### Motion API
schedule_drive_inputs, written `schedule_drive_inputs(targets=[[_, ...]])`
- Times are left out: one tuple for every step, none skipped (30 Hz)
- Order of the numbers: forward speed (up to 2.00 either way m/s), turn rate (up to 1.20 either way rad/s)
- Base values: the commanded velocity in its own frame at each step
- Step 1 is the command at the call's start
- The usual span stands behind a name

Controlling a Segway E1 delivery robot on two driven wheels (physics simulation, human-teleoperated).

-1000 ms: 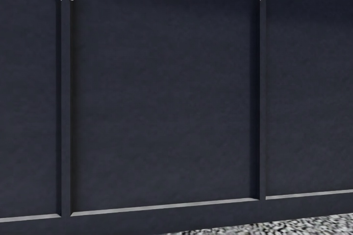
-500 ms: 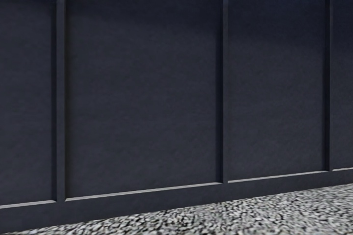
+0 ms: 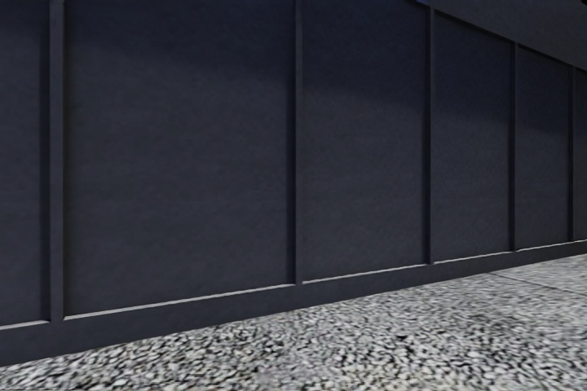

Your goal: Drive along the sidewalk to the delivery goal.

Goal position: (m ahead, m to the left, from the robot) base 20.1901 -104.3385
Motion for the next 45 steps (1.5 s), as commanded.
schedule_drive_inputs(targets=[[-0.71,-0.52],[-0.71,-0.52],[-0.71,-0.52],[-0.71,-0.52],[-0.71,-0.52],[-0.71,-0.52],[-0.71,-0.52],[-0.71,-0.52],[-0.71,-0.52],[-0.71,-0.52],[-0.71,-0.52],[-0.71,-0.52],[-0.71,-0.52],[-0.68,-0.46],[-0.59,-0.32],[0.0,0.0],[0.0,0.0],[0.0,0.0],[0.0,0.0],[0.0,0.0],[0.0,0.0],[0.0,0.0],[0.0,0.0],[0.0,0.0],[0.0,0.0],[0.0,0.0],[0.0,0.0],[0.0,0.0],[2.0,-0.15],[2.0,-0.15],[2.0,-0.22],[2.0,-0.25],[2.0,-0.26],[2.0,-0.26],[2.0,-0.26],[2.0,-0.26],[2.0,-0.28],[2.0,-0.3],[2.0,-0.3],[2.0,-0.36],[2.0,-0.39],[2.0,-0.39],[2.0,-0.39],[2.0,-0.4],[2.0,-0.4]])
